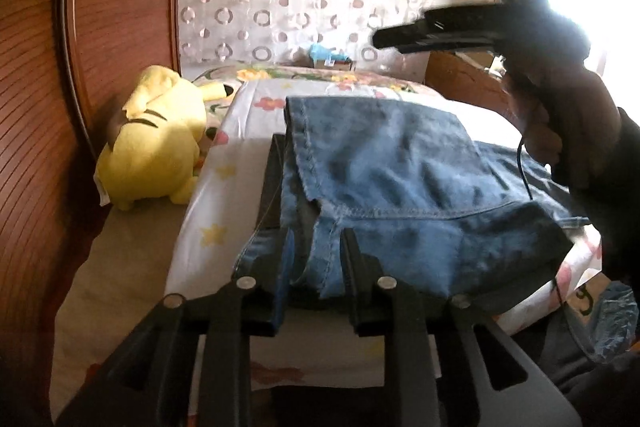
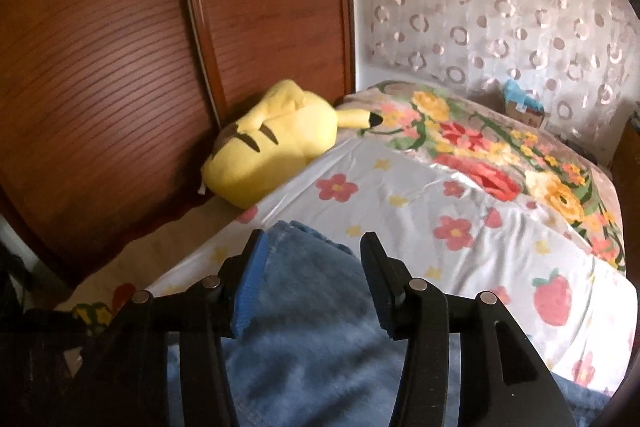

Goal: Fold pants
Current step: 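Lower the folded jeans onto the bed and open both tools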

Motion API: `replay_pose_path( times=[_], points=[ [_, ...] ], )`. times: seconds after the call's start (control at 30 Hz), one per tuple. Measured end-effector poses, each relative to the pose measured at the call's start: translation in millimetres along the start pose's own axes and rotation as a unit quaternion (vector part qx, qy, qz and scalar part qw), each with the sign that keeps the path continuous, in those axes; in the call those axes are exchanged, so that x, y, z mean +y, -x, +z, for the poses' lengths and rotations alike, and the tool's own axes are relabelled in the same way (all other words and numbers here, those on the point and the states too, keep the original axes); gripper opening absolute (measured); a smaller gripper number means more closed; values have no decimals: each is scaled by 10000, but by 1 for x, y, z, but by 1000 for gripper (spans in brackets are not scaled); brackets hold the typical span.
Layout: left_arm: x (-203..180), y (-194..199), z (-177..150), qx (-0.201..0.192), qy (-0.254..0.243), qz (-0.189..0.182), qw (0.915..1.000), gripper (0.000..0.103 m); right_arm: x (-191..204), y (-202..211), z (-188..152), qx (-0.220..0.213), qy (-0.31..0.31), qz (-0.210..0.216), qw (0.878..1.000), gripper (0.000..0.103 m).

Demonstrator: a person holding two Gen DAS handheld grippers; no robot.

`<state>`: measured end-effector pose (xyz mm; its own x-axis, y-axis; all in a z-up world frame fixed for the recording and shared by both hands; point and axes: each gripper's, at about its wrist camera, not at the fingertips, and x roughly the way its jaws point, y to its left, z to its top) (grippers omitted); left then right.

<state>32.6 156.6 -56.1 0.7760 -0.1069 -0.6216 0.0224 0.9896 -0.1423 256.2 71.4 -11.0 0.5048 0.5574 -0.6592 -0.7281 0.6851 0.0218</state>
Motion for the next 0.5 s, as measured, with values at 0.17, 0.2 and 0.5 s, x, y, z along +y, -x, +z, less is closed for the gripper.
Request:
replay_pose_path(
  times=[0.17,0.2,0.5],
  points=[
    [-15,12,9,-215,-151,-88,9996,22,-26,51,-15,-244,-152,-147,9995,49],
    [-19,13,12,-247,-175,-127,9995,22,-34,65,-20,-316,-202,-217,9991,49],
    [-63,0,34,-296,-366,-416,9980,22,-74,172,-50,-804,-379,-706,9935,49]
  ],
)
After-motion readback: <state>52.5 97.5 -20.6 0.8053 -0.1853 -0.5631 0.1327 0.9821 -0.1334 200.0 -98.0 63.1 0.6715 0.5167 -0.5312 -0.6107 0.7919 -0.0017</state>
